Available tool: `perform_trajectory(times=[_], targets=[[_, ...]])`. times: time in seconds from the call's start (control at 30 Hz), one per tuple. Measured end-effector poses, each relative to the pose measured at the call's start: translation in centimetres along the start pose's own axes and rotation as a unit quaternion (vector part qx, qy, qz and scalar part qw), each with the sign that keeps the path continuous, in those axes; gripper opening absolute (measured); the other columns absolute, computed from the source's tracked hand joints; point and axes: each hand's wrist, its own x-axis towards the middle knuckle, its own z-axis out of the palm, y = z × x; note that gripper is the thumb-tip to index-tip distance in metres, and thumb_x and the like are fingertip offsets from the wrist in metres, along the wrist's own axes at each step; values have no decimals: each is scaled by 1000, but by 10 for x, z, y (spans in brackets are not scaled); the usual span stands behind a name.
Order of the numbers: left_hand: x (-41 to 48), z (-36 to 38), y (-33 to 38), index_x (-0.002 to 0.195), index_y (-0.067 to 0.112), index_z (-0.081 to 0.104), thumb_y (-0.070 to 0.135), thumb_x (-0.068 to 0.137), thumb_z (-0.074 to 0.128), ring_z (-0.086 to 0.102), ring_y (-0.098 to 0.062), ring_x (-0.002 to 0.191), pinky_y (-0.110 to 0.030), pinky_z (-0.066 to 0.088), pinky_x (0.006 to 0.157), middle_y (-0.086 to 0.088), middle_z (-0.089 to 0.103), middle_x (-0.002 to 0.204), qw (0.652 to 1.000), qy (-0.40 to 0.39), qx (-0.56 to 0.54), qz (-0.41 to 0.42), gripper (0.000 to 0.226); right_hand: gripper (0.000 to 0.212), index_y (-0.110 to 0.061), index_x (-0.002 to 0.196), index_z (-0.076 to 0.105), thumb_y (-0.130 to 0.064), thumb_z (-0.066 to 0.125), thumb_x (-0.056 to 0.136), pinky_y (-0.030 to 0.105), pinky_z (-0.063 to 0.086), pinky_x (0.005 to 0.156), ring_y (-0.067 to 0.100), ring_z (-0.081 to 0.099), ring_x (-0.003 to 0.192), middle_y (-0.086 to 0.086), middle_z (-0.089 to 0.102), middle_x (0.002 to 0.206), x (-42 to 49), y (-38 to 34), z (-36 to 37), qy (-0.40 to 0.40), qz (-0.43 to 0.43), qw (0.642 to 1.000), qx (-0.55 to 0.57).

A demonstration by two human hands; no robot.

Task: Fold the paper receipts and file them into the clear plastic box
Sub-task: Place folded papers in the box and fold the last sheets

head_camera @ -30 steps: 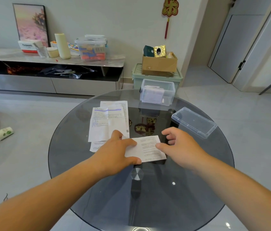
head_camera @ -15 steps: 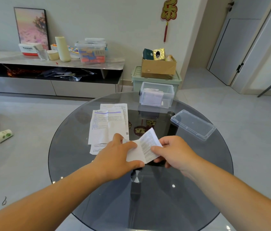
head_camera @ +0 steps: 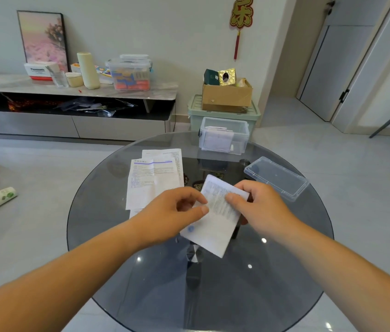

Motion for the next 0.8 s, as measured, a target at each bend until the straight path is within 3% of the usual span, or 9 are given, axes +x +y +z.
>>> perform_trajectory(times=[0.17,0.27,0.33,0.43,0.53,0.6,0.67,0.73,0.8], targets=[[-4,2,3,100,15,77,31,100,58,71,-14,75,-26,59,76,1,78,92,994,-57,-60,-77,25,15,-25,110,60,-32,62,96,19,54,74,5,62,99,-10,63,115,0,7,2,-8,27,999,-20],[-4,1,3,102,8,76,32,100,58,70,-17,73,-26,58,77,-7,78,92,984,-94,-90,-124,30,36,-37,125,52,-47,61,92,23,42,95,0,44,117,-21,47,125,-9,9,3,9,-63,990,-123],[-4,0,3,106,4,72,34,100,58,73,-21,78,-26,59,77,-11,77,95,978,-97,-108,-149,34,38,-41,121,54,-56,63,87,23,44,96,-5,45,115,-26,47,122,-19,8,2,-65,-96,984,-135],[-2,-1,3,110,-1,68,38,97,60,74,-27,83,-32,61,80,-18,76,98,964,-86,-168,-188,42,64,-43,130,47,-68,70,75,21,43,100,-6,42,119,-28,43,127,-32,13,0,-183,-85,960,-194],[-2,-2,3,108,-6,66,37,94,64,73,-28,80,-32,62,70,-26,73,102,935,-62,-265,-227,45,80,-46,135,43,-79,68,66,24,42,103,-2,40,122,-25,41,129,-35,20,-1,-187,-116,947,-235],[-1,-5,3,107,-9,66,38,90,68,73,-29,78,-31,62,63,-28,71,100,919,-45,-310,-239,50,73,-45,133,45,-76,67,71,23,44,100,-1,42,119,-24,43,127,-36,22,1,-172,-129,947,-239],[0,-7,1,110,-9,66,49,80,72,73,-29,78,-34,62,66,-27,72,102,923,-64,-293,-241,65,50,-40,125,53,-65,63,84,25,47,94,0,45,112,-21,49,118,-36,24,3,-147,-152,948,-238],[0,-9,-1,105,6,73,69,74,66,69,-24,76,-34,60,68,-11,75,94,962,-105,-159,-194,71,24,-38,110,61,-55,54,94,29,49,85,2,49,102,-18,55,103,-33,23,5,-123,-155,957,-212],[-4,-10,1,91,23,77,85,69,61,62,-20,71,-28,54,63,-2,69,78,985,-134,12,-111,68,20,-37,98,64,-49,48,98,28,49,77,3,51,94,-15,56,91,-30,22,7,-110,-142,966,-186]])
